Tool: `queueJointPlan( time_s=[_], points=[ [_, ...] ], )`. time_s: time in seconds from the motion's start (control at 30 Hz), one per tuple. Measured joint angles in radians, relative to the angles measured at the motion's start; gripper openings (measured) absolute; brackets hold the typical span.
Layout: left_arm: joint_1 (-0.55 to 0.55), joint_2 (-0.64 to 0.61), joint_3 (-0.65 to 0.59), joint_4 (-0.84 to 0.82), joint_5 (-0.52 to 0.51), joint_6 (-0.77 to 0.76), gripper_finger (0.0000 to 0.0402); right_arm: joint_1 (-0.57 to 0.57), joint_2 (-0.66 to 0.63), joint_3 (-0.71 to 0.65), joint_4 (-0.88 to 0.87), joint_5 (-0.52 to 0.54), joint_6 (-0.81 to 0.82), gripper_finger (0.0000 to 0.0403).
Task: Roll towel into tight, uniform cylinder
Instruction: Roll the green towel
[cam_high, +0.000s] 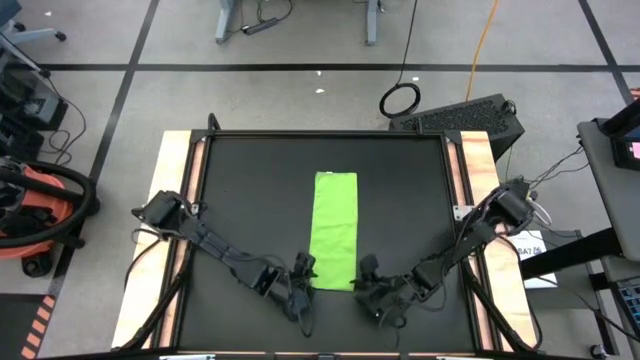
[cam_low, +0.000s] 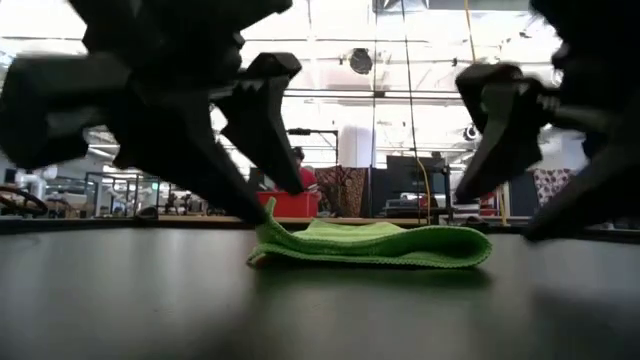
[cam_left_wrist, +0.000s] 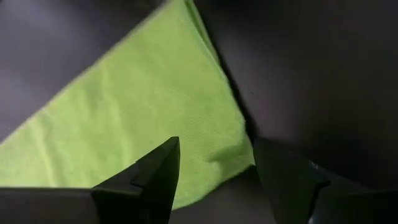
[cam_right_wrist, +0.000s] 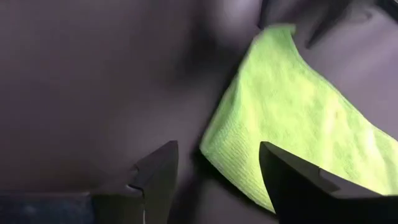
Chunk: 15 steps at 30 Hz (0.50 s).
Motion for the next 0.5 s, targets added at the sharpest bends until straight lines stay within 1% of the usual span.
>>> queueJointPlan(
  time_s=[0.07,0.2,0.33,0.43,0.5],
  points=[
    [-0.007,0.021,0.0,0.002,-0.001,-0.005,0.0212,0.0,0.04,0.029,-0.019,0.034,-0.004,0.0216],
    [-0.008,0.041,0.0,0.004,0.003,-0.024,0.0212,-0.007,0.101,0.103,-0.075,0.047,-0.031,0.0216],
    [-0.009,0.052,0.001,0.011,-0.005,-0.024,0.0212,-0.017,0.136,0.174,-0.191,0.057,-0.024,0.0214],
    [-0.005,0.053,0.001,0.011,-0.008,-0.027,0.0212,-0.023,0.152,0.206,-0.245,0.067,-0.022,0.0198],
    [-0.005,0.053,0.001,0.013,-0.013,-0.026,0.0211,-0.028,0.155,0.213,-0.251,0.066,-0.022,0.0175]
  ],
)
